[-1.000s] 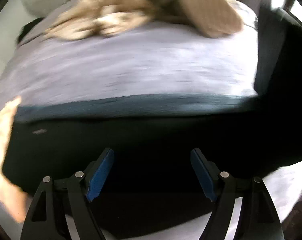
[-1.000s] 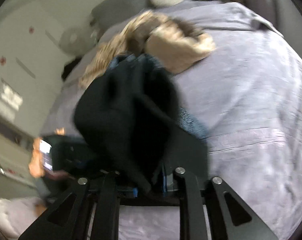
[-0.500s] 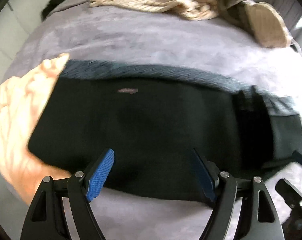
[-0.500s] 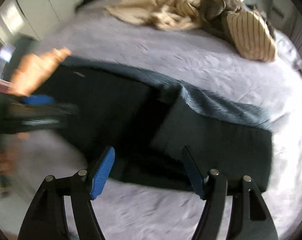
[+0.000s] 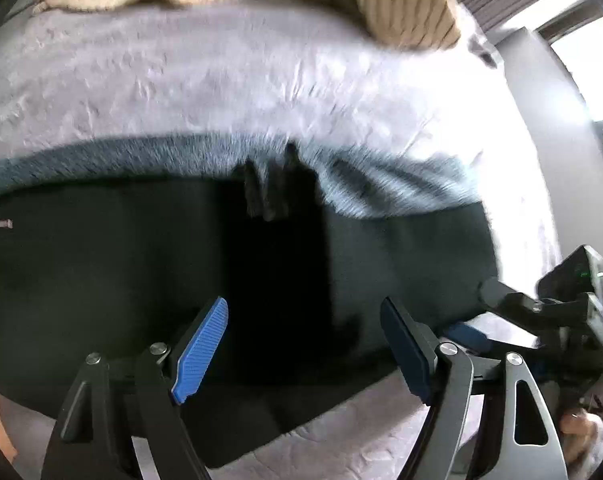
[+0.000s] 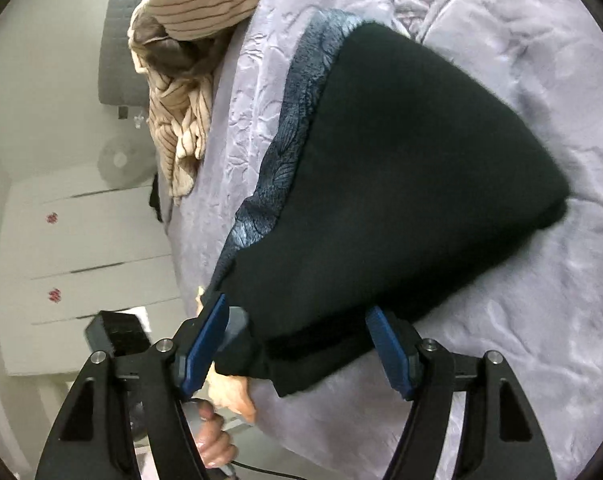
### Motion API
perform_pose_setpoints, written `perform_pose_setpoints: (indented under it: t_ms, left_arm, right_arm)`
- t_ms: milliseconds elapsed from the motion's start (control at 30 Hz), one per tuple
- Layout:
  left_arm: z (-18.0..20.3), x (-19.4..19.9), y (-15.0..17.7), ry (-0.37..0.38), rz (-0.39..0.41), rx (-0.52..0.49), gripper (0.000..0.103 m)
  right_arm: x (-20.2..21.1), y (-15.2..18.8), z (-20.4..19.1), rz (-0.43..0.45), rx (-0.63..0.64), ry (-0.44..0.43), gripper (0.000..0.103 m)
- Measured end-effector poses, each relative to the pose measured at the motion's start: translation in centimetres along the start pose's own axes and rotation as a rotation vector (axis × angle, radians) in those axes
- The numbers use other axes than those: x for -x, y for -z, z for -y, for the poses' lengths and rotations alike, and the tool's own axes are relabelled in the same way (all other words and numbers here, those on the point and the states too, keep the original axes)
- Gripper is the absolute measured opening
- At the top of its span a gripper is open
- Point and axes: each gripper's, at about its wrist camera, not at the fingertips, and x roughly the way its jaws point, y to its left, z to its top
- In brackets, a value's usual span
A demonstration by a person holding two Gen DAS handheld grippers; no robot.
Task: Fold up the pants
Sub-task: 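Lay the waistband end over toward the leg hems with the right gripper, then lower the folded end onto the trousers and open the right gripper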
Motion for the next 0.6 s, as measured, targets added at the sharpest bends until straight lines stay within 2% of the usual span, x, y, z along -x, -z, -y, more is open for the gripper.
perform_pose_setpoints:
  t_ms: [33, 133, 200, 300, 400, 467, 533, 567, 600]
  left_arm:
    - [-0.2, -0.5, 0.0, -0.034, -0.016, 0.014, 0.080]
    - [-1.0, 0.7, 0.8, -0.012, 0.029, 0.059, 0.080]
    - [-1.2, 1.1, 1.3, -0.030, 0.043, 0.037, 0.080]
    - [-1.8, 0.7, 1.4, -0.032, 0.007, 0.047, 0.080]
    - [-2.5, -0.3, 1.1, 0.008, -0.008, 0.091, 0.080]
    - [-2.4, -1.1, 0.6, 0.022, -0.017, 0.096, 0.087]
    - [-1.8, -1.8, 0.4, 0.007, -0.018, 0.074, 0.087]
    - [-1.7, -1.8, 0.5, 0.003, -0.017, 0.066, 0.087]
    - [-1.5, -1.7, 0.6, 0.004, -0.012, 0.063, 0.087]
  right_arm:
    - [-0.1, -0.2, 0.0, -0.007, -0.015, 0.008, 0.073]
    - [0.8, 0.7, 0.0, -0.009, -0.002, -0.009, 0.072]
    - [1.4, 1.5, -0.2, -0.011, 0.036, -0.010, 0.072]
    - [1.0, 1.4, 0.3, -0.030, 0.034, -0.012, 0.072]
    - [0.1, 1.3, 0.9, -0.038, 0.000, -0.037, 0.072]
    - [-0.2, 1.2, 1.0, -0.023, -0.001, -0.055, 0.072]
    - [-1.0, 0.9, 1.1, -0.018, -0.017, -0.056, 0.070]
    - [-1.6, 0.7, 1.3, -0.028, -0.036, -0.053, 0.065]
    - [-2.0, 0.5, 1.4, -0.036, -0.051, -0.045, 0.052]
